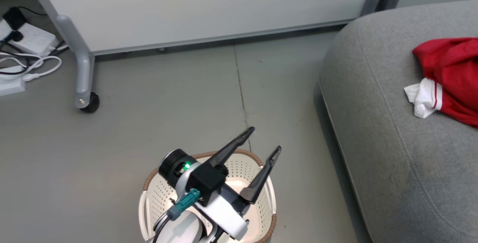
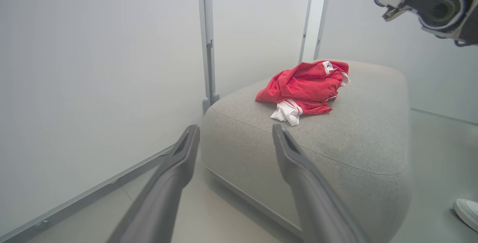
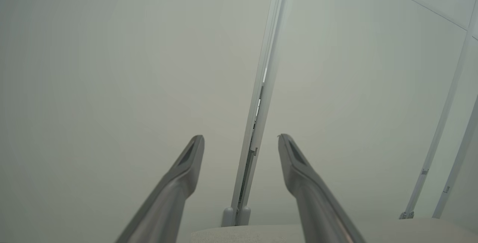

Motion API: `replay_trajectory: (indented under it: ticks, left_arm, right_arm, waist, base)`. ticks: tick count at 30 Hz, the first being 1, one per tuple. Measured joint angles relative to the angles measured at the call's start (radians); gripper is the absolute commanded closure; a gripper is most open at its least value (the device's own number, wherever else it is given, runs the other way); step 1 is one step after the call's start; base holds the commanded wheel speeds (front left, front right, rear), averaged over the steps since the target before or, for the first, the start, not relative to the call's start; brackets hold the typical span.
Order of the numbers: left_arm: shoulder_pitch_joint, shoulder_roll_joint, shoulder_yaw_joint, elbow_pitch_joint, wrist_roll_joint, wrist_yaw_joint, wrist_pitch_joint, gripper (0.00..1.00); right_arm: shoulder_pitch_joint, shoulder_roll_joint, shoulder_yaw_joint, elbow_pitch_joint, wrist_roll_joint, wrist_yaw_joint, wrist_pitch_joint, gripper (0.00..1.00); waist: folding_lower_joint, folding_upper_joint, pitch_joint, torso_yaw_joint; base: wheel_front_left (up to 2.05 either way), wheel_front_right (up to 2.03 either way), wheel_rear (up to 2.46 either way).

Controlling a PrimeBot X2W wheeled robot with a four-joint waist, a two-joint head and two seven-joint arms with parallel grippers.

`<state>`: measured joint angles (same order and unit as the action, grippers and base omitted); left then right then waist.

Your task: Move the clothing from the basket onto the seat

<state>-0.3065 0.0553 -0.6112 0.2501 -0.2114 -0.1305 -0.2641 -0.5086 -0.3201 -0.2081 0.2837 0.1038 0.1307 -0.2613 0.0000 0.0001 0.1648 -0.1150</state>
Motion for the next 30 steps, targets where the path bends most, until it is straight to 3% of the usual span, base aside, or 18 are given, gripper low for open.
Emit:
replay_trajectory:
  ticks: [10, 12, 16, 18, 30]
  left_arm:
    - [0.089, -0.007, 0.185, -0.085, -0.058, 0.002, 0.000, 0.00]
    - [0.109, -0.007, 0.216, -0.090, -0.067, 0.017, 0.000, 0.00]
    - [0.141, -0.006, 0.309, -0.114, -0.042, 0.117, 0.000, 0.00]
    - [0.157, -0.006, 0.332, -0.114, -0.027, 0.138, 0.000, 0.00]
    - [0.244, -0.006, 0.411, -0.079, -0.027, 0.173, 0.000, 0.00]
  right_arm:
    - [0.184, 0.117, 0.101, -0.177, 0.012, 0.000, 0.000, 0.00]
    - [0.215, 0.135, 0.121, -0.189, 0.016, 0.000, 0.000, 0.00]
    - [0.277, 0.170, 0.165, -0.215, 0.019, 0.000, 0.000, 0.00]
    - [0.299, 0.190, 0.168, -0.216, 0.020, 0.000, 0.000, 0.00]
    - [0.408, 0.249, 0.212, -0.172, 0.020, 0.000, 0.000, 0.00]
  waist:
    - [0.0000, 0.0000, -0.076, 0.078]
    - [0.0000, 0.0000, -0.087, 0.096]
    - [0.0000, 0.0000, -0.117, 0.139]
    - [0.0000, 0.0000, -0.128, 0.154]
    - [0.0000, 0.0000, -0.168, 0.205]
  base:
    - [0.00, 0.00, 0.00]
    - [0.00, 0.00, 0.00]
    - [0.00, 0.00, 0.00]
    - [0.00, 0.00, 0.00]
    - [0.00, 0.00, 0.00]
